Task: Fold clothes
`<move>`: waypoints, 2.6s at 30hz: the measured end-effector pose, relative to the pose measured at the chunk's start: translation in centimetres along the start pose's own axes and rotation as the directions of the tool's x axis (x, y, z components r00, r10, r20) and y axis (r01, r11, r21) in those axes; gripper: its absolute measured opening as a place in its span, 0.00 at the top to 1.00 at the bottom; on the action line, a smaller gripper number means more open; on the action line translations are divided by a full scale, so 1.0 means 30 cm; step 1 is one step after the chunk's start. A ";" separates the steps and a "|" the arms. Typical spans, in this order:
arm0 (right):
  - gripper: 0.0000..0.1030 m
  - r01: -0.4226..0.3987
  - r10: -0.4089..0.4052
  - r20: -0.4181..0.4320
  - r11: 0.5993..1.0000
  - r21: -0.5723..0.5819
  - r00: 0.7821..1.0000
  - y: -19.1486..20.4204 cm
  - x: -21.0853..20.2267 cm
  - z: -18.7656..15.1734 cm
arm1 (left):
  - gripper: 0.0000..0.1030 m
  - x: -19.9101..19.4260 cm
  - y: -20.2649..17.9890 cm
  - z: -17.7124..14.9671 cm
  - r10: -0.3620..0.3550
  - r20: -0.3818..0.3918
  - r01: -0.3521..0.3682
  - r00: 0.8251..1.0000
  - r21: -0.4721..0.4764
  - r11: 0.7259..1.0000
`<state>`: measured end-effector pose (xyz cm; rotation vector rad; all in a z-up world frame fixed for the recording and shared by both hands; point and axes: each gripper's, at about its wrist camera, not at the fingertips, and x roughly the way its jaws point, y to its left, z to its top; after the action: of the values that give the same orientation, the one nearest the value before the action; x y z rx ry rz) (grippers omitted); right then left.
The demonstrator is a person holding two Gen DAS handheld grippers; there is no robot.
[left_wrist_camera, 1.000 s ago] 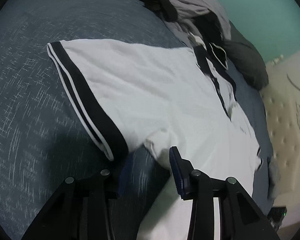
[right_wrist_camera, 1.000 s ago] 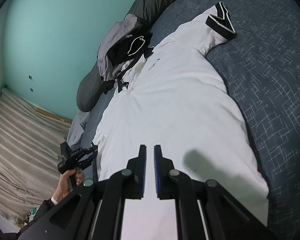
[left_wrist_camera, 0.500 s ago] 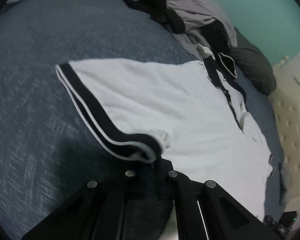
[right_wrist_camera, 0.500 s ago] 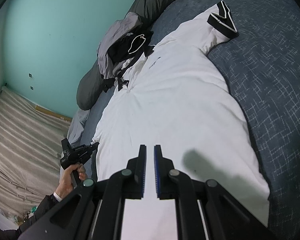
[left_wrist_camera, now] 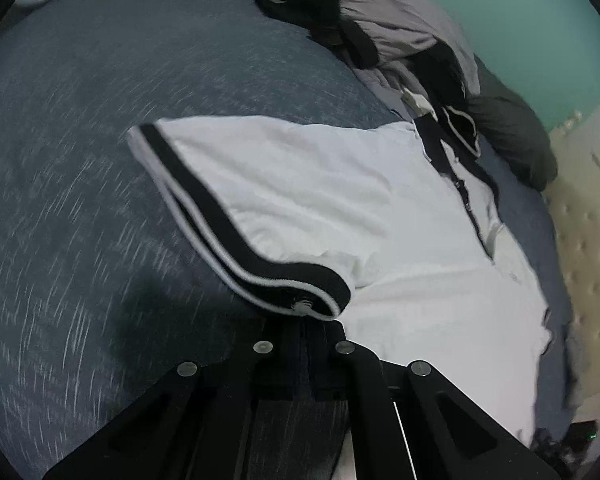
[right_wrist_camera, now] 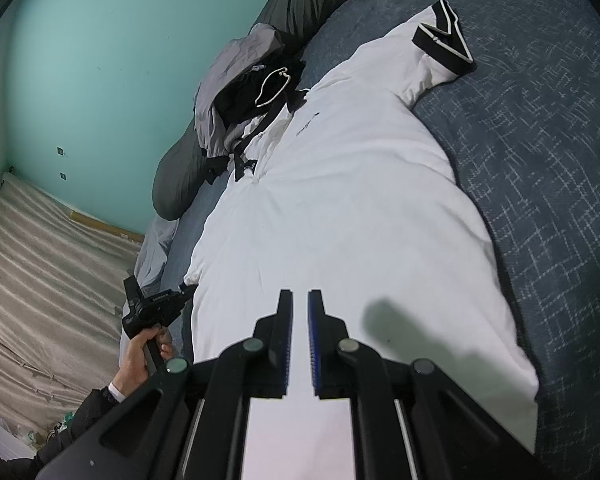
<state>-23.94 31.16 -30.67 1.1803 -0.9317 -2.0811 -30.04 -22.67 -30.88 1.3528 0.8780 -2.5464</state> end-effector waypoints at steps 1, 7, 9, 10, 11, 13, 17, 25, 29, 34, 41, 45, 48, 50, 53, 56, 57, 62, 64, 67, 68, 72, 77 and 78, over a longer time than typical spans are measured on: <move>0.93 -0.001 0.001 0.000 1.000 0.000 1.000 0.001 0.001 0.001 | 0.96 -0.014 0.010 -0.002 -0.001 0.001 0.001 1.000 -0.006 1.000; 0.93 -0.002 0.002 -0.003 1.000 -0.003 1.000 0.007 0.008 0.003 | 0.58 -0.082 0.086 0.014 -0.044 0.023 0.046 0.999 -0.097 0.994; 0.93 -0.001 0.001 -0.004 1.000 -0.005 1.000 0.007 0.008 0.002 | 0.58 -0.099 0.101 0.033 -0.051 0.042 0.055 0.998 -0.116 0.992; 0.93 0.000 0.000 -0.004 1.000 -0.006 1.000 0.007 0.009 0.001 | 0.58 -0.107 0.108 0.040 -0.054 0.052 0.060 0.997 -0.128 0.990; 0.93 0.000 0.000 -0.005 1.000 -0.007 1.000 0.006 0.009 0.000 | 0.58 -0.114 0.115 0.047 -0.057 0.062 0.065 0.996 -0.139 0.988; 0.93 0.001 -0.001 -0.006 1.000 -0.008 1.000 0.004 0.009 -0.002 | 0.57 -0.111 0.128 0.055 -0.060 0.064 0.070 0.996 -0.160 0.985; 0.93 0.001 -0.001 -0.012 1.000 -0.014 1.000 0.007 0.014 -0.004 | 0.55 -0.091 0.152 0.066 -0.068 0.054 0.077 0.996 -0.201 0.976; 0.93 0.002 -0.002 -0.011 1.000 -0.013 1.000 0.003 0.011 -0.001 | 0.73 -0.038 0.144 0.078 -0.067 0.046 0.075 0.997 -0.200 0.977; 0.93 0.003 -0.003 -0.015 1.000 -0.015 1.000 0.003 0.013 -0.001 | 0.97 -0.023 0.149 0.097 -0.042 0.043 0.050 0.998 -0.185 0.981; 0.93 0.004 -0.005 -0.019 1.000 -0.018 1.000 0.003 0.013 -0.004 | 0.97 -0.033 0.154 0.112 -0.007 0.049 0.014 0.999 -0.142 0.990; 0.93 0.008 -0.008 -0.022 1.000 -0.017 1.000 0.000 0.008 -0.011 | 0.97 -0.033 0.153 0.127 0.026 0.043 -0.021 0.999 -0.112 0.994; 0.93 0.009 -0.009 -0.020 1.000 -0.015 1.000 -0.005 0.001 -0.012 | 0.93 -0.048 0.133 0.107 0.049 0.032 -0.047 0.998 -0.081 0.996; 0.93 0.009 -0.009 -0.018 1.000 -0.011 1.000 -0.009 -0.002 -0.012 | 0.80 -0.077 0.124 0.085 0.076 0.034 -0.074 0.997 -0.062 0.995; 0.93 0.009 -0.009 -0.015 1.000 -0.009 1.000 -0.010 -0.003 -0.011 | 0.67 -0.099 0.120 0.071 0.086 0.035 -0.085 0.996 -0.048 0.995; 0.93 0.006 -0.006 -0.006 1.000 -0.008 1.000 -0.009 -0.007 -0.009 | 0.55 -0.149 0.118 0.047 0.084 0.042 -0.083 0.996 -0.036 0.996; 0.93 0.004 -0.004 0.001 1.000 -0.002 1.000 -0.010 -0.006 -0.005 | 0.46 -0.204 0.103 0.020 0.095 0.052 -0.094 0.994 -0.017 0.995; 0.93 0.003 -0.003 0.003 1.000 0.000 1.000 -0.011 -0.006 -0.004 | 0.39 -0.220 0.100 0.012 0.095 0.054 -0.095 0.994 -0.012 0.995; 0.93 -0.006 0.006 0.020 1.000 0.008 1.000 -0.011 -0.011 0.002 | 0.31 -0.276 0.062 -0.039 0.110 0.076 -0.112 0.991 0.020 0.994; 0.93 -0.009 0.009 0.025 1.000 0.010 1.000 -0.009 -0.012 0.004 | 0.30 -0.289 0.051 -0.061 0.102 0.081 -0.106 0.991 0.034 0.994; 0.93 -0.011 0.011 0.028 1.000 0.008 1.000 -0.006 -0.013 0.003 | 0.27 -0.302 0.030 -0.098 0.101 0.089 -0.105 0.991 0.049 0.993; 0.93 -0.012 0.012 0.029 1.000 0.007 1.000 -0.004 -0.013 0.003 | 0.25 -0.307 0.025 -0.110 0.100 0.090 -0.105 0.991 0.051 0.993; 0.93 -0.012 0.012 0.030 1.000 0.003 0.999 0.001 -0.015 0.001 | 0.23 -0.306 -0.013 -0.160 0.088 0.092 -0.095 0.992 0.076 0.993; 0.93 -0.008 0.008 0.025 1.000 -0.006 1.000 0.009 -0.004 0.001 | 0.11 -0.285 -0.066 -0.215 0.095 0.084 -0.104 0.992 0.111 0.988; 0.93 -0.007 0.007 0.025 1.000 -0.010 1.000 0.011 -0.003 0.002 | 0.10 -0.280 -0.076 -0.224 0.084 0.080 -0.093 0.993 0.114 0.989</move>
<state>-23.90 31.05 -30.34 1.1473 -0.9348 -2.0967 -21.09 -18.40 -26.14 1.2861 0.6499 -2.5974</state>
